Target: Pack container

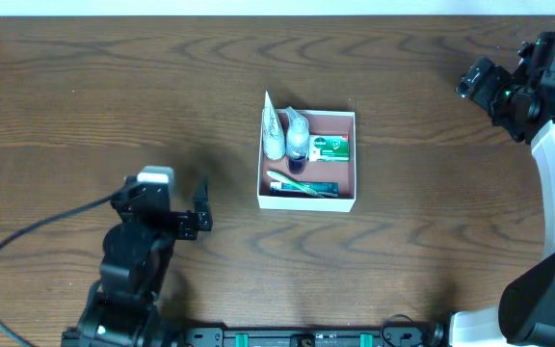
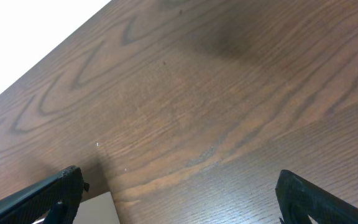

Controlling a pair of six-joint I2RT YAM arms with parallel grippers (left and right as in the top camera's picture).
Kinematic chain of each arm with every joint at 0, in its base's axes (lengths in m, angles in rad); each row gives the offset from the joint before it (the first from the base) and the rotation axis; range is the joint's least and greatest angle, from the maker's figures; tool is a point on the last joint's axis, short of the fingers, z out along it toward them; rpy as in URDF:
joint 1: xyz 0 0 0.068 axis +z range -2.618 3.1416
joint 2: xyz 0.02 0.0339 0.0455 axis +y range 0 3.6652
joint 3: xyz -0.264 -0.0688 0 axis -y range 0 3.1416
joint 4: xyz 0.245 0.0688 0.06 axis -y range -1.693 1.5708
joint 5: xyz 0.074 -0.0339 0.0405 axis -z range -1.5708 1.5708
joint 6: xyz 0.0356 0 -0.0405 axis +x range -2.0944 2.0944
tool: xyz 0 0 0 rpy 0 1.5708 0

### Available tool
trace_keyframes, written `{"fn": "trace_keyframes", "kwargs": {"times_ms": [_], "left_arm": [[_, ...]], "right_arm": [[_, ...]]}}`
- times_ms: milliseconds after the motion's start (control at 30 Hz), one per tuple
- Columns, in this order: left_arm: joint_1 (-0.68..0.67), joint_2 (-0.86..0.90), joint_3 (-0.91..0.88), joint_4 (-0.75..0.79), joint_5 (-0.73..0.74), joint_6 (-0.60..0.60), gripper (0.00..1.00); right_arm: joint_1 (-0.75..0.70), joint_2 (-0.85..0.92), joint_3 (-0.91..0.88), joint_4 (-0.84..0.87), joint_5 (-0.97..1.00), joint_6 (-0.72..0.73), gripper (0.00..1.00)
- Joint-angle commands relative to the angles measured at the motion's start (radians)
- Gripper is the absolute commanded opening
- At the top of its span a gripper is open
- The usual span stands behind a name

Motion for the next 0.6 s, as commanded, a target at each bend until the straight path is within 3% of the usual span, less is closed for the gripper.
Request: {"fn": "trace_keyframes", "kwargs": {"times_ms": [0, 267, 567], "left_arm": [[0.044, -0.079, -0.066, 0.085, 0.064, 0.002, 0.98], [0.122, -0.242, -0.197, 0.278, 0.08, -0.005, 0.98], [0.178, -0.394, -0.273, 0.282, 0.097, -0.005, 0.98]], "right_arm": [[-0.006, -0.014, 0.015, 0.002, 0.006, -0.011, 0.99], [-0.006, -0.014, 0.015, 0.002, 0.006, -0.011, 0.99], [-0.006, -0.014, 0.015, 0.002, 0.006, -0.011, 0.99]]}}
